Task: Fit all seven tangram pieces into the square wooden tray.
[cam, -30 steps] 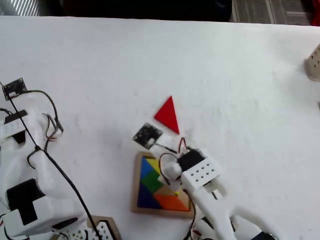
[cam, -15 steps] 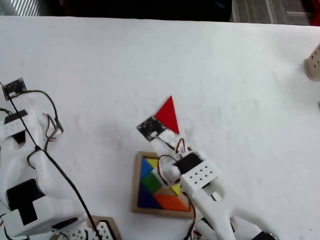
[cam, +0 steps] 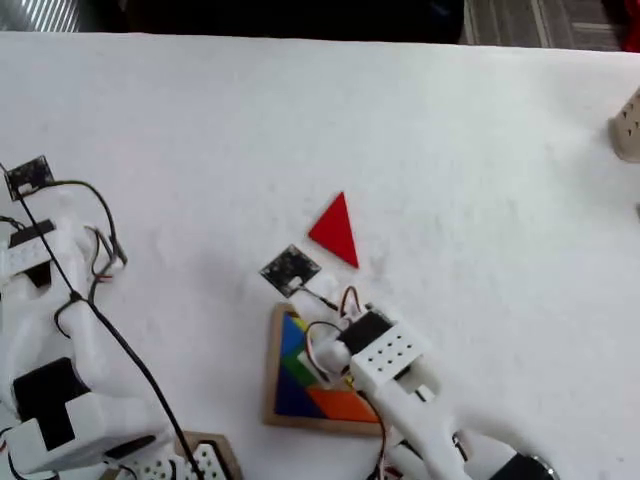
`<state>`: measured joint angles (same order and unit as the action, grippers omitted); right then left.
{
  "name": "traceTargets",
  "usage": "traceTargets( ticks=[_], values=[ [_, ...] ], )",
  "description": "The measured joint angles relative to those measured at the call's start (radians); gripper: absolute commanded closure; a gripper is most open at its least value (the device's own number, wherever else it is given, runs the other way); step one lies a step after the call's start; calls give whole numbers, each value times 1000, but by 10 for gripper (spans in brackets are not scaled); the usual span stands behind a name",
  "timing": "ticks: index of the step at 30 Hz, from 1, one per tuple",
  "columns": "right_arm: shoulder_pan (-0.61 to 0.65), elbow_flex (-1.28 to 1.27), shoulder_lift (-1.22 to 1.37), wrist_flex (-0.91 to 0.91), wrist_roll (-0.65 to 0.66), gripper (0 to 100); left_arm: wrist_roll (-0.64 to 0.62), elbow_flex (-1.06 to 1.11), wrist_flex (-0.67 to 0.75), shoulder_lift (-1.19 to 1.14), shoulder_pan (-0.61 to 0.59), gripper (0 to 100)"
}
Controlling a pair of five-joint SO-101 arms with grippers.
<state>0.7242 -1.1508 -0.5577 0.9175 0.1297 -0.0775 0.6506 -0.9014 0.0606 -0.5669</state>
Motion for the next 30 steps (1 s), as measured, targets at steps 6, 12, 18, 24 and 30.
traceTargets(
  ticks=[6,12,18,24,30],
  values=[
    [-32,86,152,35,-2,665,0,0,0,0,0,812],
    [-49,149,219,63,-2,854,0,0,0,0,0,812],
    [-44,166,229,64,51,861,0,0,0,0,0,812],
    [-46,166,232,83,107,861,0,0,0,0,2,812],
    [-77,164,232,117,249,875,0,0,0,0,2,812]
  ],
)
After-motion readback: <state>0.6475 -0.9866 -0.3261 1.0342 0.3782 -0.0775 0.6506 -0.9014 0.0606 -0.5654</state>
